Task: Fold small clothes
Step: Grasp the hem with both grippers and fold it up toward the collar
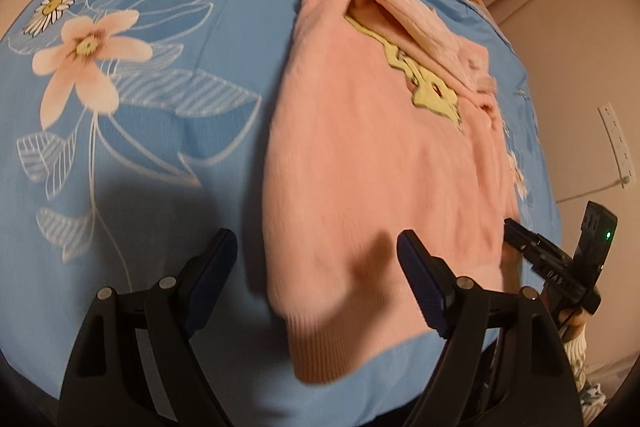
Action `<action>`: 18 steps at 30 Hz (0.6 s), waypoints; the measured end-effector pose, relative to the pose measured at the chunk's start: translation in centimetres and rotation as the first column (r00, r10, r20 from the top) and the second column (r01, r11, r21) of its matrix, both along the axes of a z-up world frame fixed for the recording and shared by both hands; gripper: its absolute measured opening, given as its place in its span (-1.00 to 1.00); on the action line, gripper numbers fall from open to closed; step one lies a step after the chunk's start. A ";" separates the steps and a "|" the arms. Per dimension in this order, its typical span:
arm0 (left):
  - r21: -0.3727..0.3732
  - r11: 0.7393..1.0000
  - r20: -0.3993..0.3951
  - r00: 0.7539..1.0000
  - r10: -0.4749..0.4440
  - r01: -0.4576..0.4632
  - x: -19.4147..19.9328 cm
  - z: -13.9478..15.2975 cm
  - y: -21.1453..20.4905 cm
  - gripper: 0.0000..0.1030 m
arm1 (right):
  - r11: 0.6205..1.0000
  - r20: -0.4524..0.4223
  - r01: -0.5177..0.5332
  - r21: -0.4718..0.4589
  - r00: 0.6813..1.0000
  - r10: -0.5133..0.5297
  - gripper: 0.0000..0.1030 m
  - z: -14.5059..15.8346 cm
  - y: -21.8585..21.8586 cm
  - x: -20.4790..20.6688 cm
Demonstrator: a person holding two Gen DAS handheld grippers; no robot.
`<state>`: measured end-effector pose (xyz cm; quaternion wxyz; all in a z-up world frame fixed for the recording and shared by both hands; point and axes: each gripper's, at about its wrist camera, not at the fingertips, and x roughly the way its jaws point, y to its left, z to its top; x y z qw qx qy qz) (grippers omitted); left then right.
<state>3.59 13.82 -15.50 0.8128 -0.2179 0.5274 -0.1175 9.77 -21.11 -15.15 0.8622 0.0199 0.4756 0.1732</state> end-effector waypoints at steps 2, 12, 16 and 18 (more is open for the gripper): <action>-0.040 0.999 0.000 1.000 -0.020 0.020 -0.7 -0.1 0.1 0.58 | 0.998 -0.005 0.029 0.063 1.000 -0.029 -0.17 0.3 -1.7 -0.6; -0.296 0.954 -0.040 0.997 -0.060 0.045 -0.9 -1.4 0.7 0.58 | 0.884 -0.200 0.282 0.374 0.955 -0.220 -0.06 -2.7 -10.1 -2.4; -0.303 0.950 -0.039 0.995 -0.091 0.075 -0.9 -1.4 -0.3 0.58 | 0.849 -0.232 0.239 0.471 0.962 -0.142 -0.06 -3.9 -9.1 -2.8; -0.302 0.950 -0.040 0.995 -0.093 0.076 -0.7 -1.3 -0.6 0.58 | 0.845 -0.236 0.205 0.495 0.967 -0.097 -0.06 -4.2 -8.0 -2.4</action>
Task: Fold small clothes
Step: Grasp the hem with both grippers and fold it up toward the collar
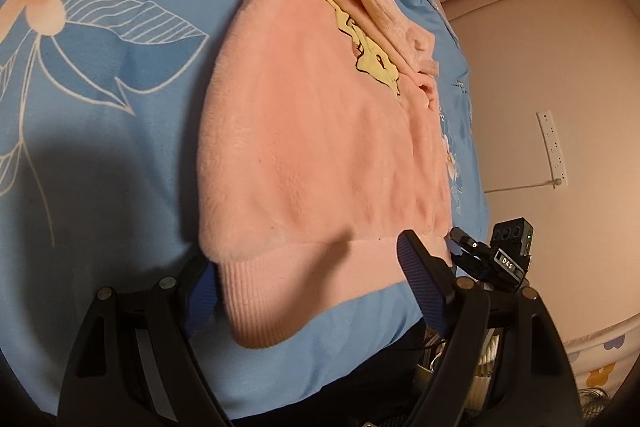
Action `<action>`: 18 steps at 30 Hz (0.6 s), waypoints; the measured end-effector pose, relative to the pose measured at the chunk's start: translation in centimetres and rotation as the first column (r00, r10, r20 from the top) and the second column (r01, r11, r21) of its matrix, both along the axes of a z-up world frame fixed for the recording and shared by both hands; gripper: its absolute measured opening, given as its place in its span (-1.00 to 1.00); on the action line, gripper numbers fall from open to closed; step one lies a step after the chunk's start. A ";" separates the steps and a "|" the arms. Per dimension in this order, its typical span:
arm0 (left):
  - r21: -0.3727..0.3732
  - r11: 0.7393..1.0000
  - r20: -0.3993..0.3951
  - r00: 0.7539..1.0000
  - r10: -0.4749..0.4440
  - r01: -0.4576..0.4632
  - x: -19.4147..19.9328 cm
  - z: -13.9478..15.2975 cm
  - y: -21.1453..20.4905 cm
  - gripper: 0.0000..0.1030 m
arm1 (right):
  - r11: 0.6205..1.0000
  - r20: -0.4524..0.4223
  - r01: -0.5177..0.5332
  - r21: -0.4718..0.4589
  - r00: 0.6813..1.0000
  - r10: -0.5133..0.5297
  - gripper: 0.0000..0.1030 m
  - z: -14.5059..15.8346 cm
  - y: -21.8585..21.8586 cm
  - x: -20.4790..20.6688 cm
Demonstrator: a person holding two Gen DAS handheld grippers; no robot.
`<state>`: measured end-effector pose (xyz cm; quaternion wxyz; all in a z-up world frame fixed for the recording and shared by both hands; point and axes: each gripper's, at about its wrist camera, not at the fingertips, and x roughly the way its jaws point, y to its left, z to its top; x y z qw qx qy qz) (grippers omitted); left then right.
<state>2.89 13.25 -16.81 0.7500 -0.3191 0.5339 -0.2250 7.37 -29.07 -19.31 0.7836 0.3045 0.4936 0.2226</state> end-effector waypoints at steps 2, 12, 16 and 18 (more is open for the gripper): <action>0.006 1.000 0.001 1.000 0.003 -0.003 0.2 0.0 -0.3 0.58 | 0.999 -0.001 -0.033 0.008 0.999 0.033 -0.06 -0.1 1.1 0.4; 0.000 0.997 -0.024 0.997 0.079 -0.079 0.7 -0.3 0.7 -0.58 | 0.996 0.099 -0.080 -0.048 0.992 0.084 -0.65 1.9 2.1 0.3; -0.099 0.992 0.023 0.997 0.076 -0.074 0.9 1.2 1.1 -0.71 | 0.995 0.194 -0.092 0.024 0.977 0.086 -0.66 3.6 2.0 0.2; -0.149 0.986 0.054 0.995 0.079 -0.070 1.3 2.1 1.3 -0.73 | 0.993 0.227 -0.093 0.065 0.971 0.076 -0.66 4.3 2.3 0.6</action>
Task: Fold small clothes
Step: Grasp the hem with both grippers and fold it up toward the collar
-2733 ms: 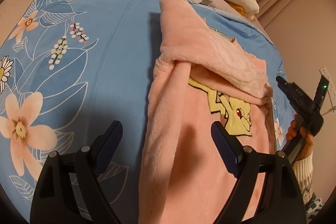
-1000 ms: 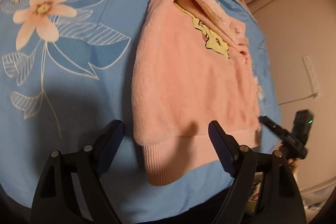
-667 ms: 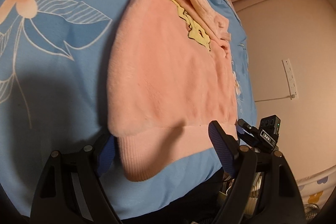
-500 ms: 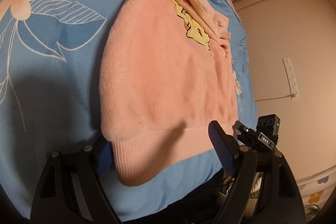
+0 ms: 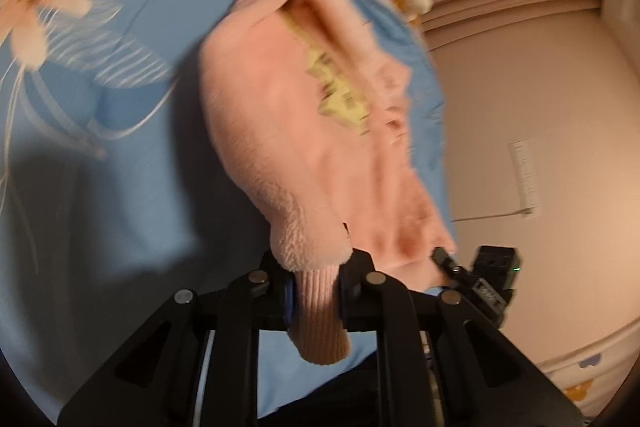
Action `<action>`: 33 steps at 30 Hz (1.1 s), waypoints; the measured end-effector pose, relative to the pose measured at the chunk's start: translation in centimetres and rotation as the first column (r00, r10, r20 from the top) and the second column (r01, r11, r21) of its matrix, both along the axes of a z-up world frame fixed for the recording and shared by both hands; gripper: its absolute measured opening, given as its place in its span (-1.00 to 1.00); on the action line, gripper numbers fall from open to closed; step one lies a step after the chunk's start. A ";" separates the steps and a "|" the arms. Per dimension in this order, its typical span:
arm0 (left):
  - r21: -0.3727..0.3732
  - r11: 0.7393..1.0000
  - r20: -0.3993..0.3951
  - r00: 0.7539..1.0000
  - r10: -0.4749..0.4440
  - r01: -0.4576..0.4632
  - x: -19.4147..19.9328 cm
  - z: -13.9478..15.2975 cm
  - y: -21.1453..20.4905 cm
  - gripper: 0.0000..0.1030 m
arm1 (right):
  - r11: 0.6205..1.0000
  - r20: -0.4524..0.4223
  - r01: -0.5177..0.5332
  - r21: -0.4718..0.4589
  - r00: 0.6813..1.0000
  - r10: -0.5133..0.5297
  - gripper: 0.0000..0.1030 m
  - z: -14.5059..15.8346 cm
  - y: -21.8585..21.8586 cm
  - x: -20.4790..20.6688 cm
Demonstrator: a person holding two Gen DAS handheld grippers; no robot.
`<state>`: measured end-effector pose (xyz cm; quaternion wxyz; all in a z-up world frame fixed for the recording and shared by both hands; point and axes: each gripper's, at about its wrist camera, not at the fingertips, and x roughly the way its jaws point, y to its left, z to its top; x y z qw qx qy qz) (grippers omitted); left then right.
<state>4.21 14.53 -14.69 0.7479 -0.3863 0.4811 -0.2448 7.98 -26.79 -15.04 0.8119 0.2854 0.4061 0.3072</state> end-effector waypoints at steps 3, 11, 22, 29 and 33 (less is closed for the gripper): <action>-0.026 1.000 0.037 0.999 0.005 -0.004 0.9 1.5 0.0 -0.73 | 0.997 0.051 0.006 0.076 0.999 -0.009 -0.66 1.1 0.1 0.6; -0.066 0.997 0.134 0.990 0.034 -0.025 4.3 5.8 0.2 -0.73 | 0.985 0.148 0.019 0.169 0.988 -0.044 -0.66 4.0 -0.3 2.6; -0.065 0.993 0.174 0.979 0.106 -0.096 11.2 8.8 1.6 -0.73 | 0.987 0.250 0.071 0.147 0.962 -0.107 -0.66 7.9 -1.0 8.9; -0.045 0.990 0.165 0.977 0.139 -0.133 16.8 9.7 2.2 -0.73 | 0.983 0.276 0.119 0.141 0.949 -0.155 -0.66 9.0 -1.4 13.9; -0.023 0.988 0.149 0.977 0.153 -0.152 20.4 9.4 1.8 -0.73 | 0.981 0.262 0.147 0.127 0.949 -0.176 -0.66 8.9 -1.5 17.1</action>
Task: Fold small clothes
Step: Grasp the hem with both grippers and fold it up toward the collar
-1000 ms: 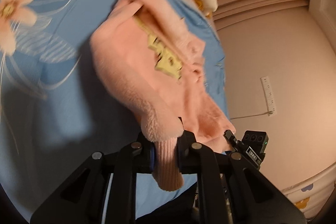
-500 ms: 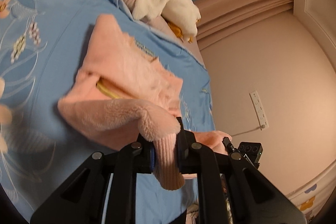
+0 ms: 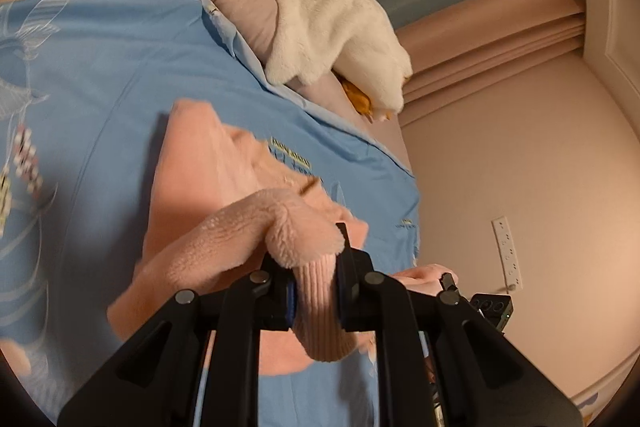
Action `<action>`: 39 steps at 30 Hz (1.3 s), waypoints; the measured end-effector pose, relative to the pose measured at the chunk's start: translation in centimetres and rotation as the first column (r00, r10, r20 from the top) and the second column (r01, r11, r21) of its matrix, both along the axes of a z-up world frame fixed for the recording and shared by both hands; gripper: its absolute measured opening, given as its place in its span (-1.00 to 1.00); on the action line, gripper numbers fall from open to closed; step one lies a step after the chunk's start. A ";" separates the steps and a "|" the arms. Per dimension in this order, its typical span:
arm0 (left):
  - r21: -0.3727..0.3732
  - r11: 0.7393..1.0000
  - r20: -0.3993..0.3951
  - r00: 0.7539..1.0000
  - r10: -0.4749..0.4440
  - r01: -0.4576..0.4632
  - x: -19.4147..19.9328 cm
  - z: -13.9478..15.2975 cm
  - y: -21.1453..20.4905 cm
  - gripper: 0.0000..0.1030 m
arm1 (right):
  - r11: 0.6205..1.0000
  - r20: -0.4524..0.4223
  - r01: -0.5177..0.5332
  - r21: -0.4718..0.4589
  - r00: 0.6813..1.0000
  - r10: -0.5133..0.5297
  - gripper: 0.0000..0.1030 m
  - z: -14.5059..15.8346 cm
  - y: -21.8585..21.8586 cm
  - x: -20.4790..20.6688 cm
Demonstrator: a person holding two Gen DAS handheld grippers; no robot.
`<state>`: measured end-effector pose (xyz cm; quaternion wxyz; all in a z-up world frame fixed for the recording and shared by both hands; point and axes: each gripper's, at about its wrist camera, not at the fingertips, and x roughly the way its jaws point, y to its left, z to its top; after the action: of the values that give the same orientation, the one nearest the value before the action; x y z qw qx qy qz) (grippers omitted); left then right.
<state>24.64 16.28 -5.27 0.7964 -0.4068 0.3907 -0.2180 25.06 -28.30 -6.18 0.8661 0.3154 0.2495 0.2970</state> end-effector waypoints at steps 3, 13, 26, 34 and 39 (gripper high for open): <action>0.018 1.000 -0.034 0.999 0.012 -0.011 2.4 -1.0 -0.6 -0.73 | 1.000 -0.038 0.015 -0.001 0.999 -0.015 -0.66 -0.8 0.0 2.6; 0.055 0.997 -0.204 0.977 0.066 -0.056 9.5 -5.4 -1.4 -0.73 | 0.997 -0.212 0.069 -0.044 0.974 -0.077 -0.66 -4.8 0.1 9.2; 0.078 0.992 -0.312 0.943 0.115 -0.095 14.5 -7.5 -0.9 -0.68 | 0.990 -0.376 0.140 -0.027 0.916 -0.140 -0.66 -7.7 -0.7 13.6; -0.035 0.990 -0.346 0.931 0.115 -0.136 15.4 -8.3 0.8 -0.29 | 0.963 -0.421 0.186 0.195 0.903 -0.089 -0.17 -8.8 -2.8 14.0; 0.076 0.994 -0.308 0.947 0.093 -0.073 15.1 -6.4 0.1 -0.28 | 0.983 -0.371 0.156 0.097 0.922 -0.109 -0.17 -6.9 -2.0 13.4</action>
<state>39.71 16.43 -11.65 0.7460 -0.4265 0.5006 -0.1051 38.41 -30.28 -13.04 0.8015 0.4344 0.3648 0.1889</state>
